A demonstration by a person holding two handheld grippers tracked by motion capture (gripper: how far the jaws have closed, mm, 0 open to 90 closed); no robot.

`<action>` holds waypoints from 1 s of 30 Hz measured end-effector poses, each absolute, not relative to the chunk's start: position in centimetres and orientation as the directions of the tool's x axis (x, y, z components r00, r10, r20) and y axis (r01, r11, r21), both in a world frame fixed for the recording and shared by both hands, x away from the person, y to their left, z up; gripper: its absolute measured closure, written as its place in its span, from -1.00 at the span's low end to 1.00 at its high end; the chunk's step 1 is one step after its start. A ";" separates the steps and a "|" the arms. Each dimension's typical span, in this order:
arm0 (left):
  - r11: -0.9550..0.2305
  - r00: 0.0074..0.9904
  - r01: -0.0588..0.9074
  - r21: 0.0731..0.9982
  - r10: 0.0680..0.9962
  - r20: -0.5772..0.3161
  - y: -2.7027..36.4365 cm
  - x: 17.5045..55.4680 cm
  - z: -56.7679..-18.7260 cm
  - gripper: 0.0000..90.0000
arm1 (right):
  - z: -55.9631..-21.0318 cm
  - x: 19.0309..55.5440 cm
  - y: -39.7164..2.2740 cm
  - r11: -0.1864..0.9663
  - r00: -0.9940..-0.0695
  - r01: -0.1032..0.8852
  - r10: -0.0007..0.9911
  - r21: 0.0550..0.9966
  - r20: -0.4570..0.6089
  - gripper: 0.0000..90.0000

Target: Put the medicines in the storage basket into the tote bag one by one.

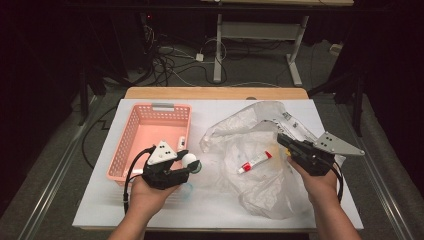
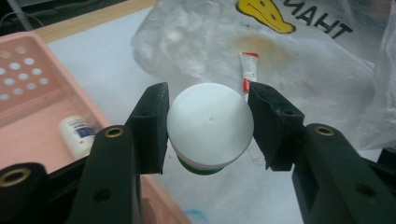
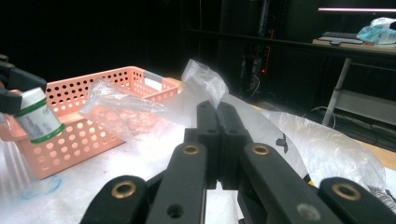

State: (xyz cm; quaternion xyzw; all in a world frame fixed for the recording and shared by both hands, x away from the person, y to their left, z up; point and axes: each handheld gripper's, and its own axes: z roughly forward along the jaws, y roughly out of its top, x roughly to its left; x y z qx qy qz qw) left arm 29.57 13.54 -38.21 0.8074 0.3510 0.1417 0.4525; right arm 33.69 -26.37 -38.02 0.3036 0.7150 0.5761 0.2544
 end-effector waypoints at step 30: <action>-0.435 0.823 0.370 0.821 0.564 -0.072 2.8 32.0 -39.7 0.09 | -37.9 33.6 -26.3 0.138 -0.689 0.141 0.725 0.980 -0.003 1.00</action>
